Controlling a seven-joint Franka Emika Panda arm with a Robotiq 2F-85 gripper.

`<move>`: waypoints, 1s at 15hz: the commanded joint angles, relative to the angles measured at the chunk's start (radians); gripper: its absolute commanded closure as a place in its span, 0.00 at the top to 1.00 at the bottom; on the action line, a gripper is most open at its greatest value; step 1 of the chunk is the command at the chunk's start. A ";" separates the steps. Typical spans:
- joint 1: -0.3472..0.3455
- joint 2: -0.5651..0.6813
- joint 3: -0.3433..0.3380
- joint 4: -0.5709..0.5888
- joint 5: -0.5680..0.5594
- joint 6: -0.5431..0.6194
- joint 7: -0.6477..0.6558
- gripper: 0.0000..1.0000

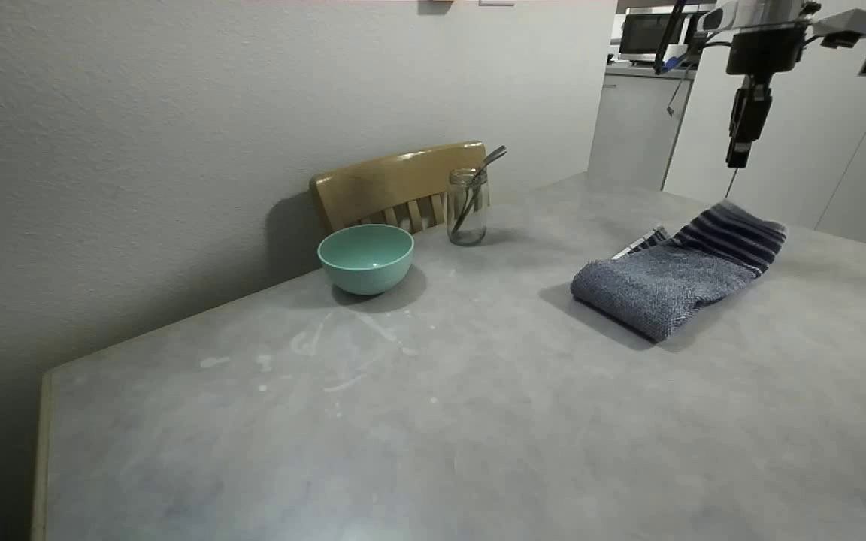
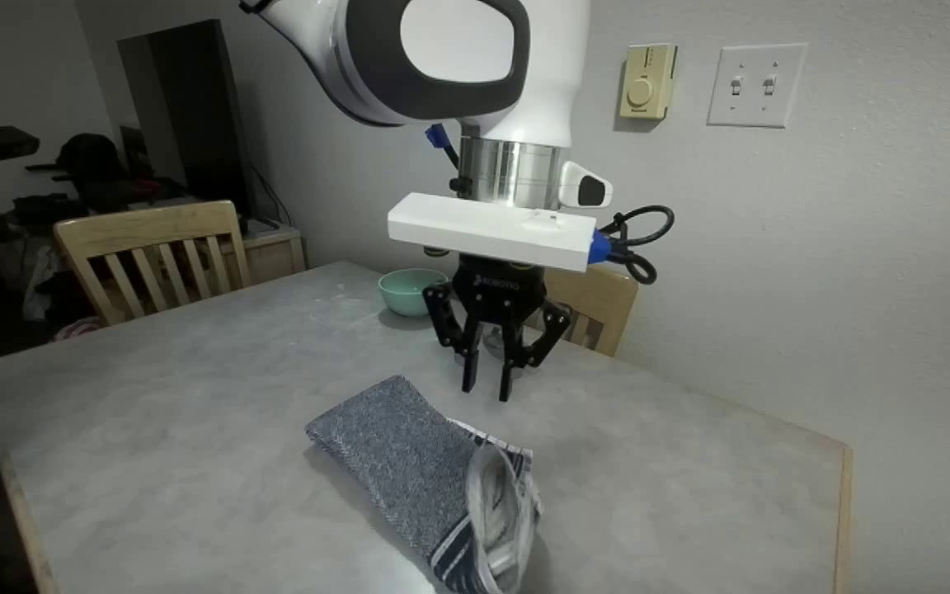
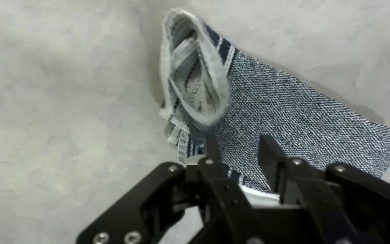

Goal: Fold the towel on the table.

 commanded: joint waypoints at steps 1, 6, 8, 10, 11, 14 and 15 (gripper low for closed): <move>-0.018 0.021 0.021 0.031 0.019 -0.039 -0.019 0.68; 0.048 -0.057 -0.003 -0.042 -0.082 -0.047 0.210 1.00; 0.074 -0.115 -0.006 -0.082 -0.138 -0.051 0.344 1.00; 0.098 -0.169 -0.006 -0.100 -0.184 -0.105 0.500 1.00; 0.109 -0.195 -0.005 -0.103 -0.196 -0.145 0.570 1.00; 0.102 -0.168 0.006 -0.066 -0.180 -0.140 0.546 1.00; 0.105 -0.180 0.005 -0.074 -0.180 -0.143 0.555 1.00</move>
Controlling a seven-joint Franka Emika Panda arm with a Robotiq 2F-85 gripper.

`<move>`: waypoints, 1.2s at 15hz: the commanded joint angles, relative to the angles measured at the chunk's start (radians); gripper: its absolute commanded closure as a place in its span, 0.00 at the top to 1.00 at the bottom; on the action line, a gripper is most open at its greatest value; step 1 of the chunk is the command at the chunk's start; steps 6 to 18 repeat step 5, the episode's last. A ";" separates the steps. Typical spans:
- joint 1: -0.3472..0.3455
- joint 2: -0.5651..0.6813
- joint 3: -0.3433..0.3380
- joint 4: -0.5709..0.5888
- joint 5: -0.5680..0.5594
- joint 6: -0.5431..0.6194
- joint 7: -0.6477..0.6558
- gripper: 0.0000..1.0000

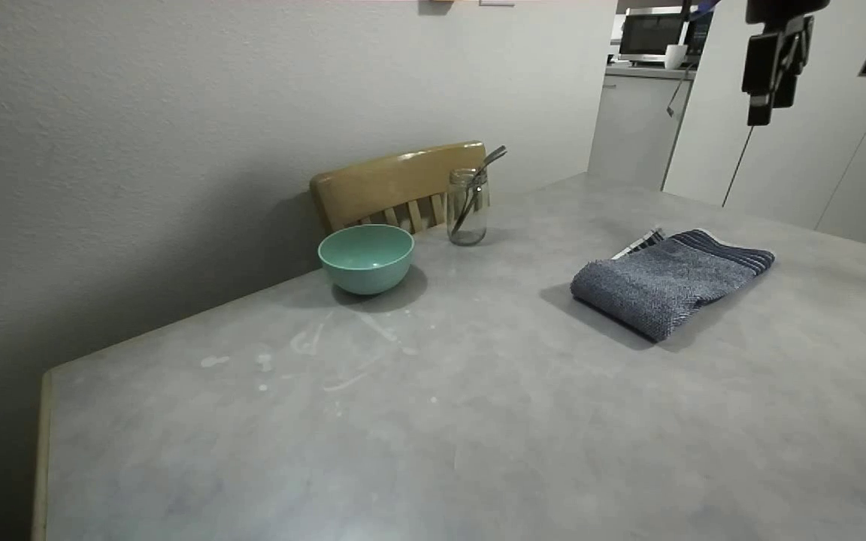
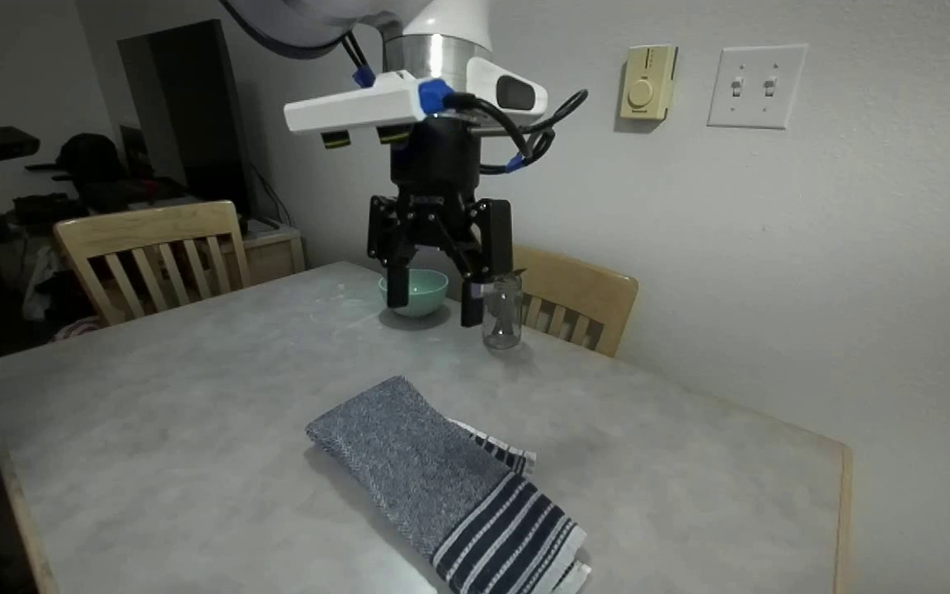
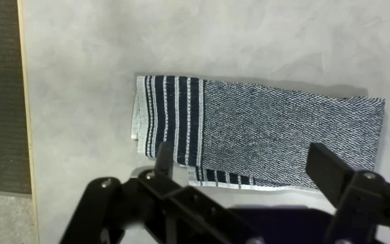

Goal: Fold the towel on the table.

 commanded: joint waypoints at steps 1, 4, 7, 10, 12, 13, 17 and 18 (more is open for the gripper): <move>0.000 -0.004 -0.001 -0.003 0.000 -0.002 0.002 1.00; -0.001 -0.004 -0.005 -0.011 0.000 -0.002 0.002 1.00; -0.001 -0.004 -0.005 -0.012 0.000 -0.002 0.002 1.00; -0.001 -0.004 -0.005 -0.012 0.000 -0.002 0.002 1.00; -0.001 -0.004 -0.005 -0.012 0.000 -0.002 0.002 1.00; -0.001 -0.004 -0.005 -0.012 0.000 -0.002 0.002 1.00; -0.001 -0.004 -0.005 -0.012 0.000 -0.002 0.002 1.00; -0.001 -0.004 -0.005 -0.012 0.000 -0.002 0.002 1.00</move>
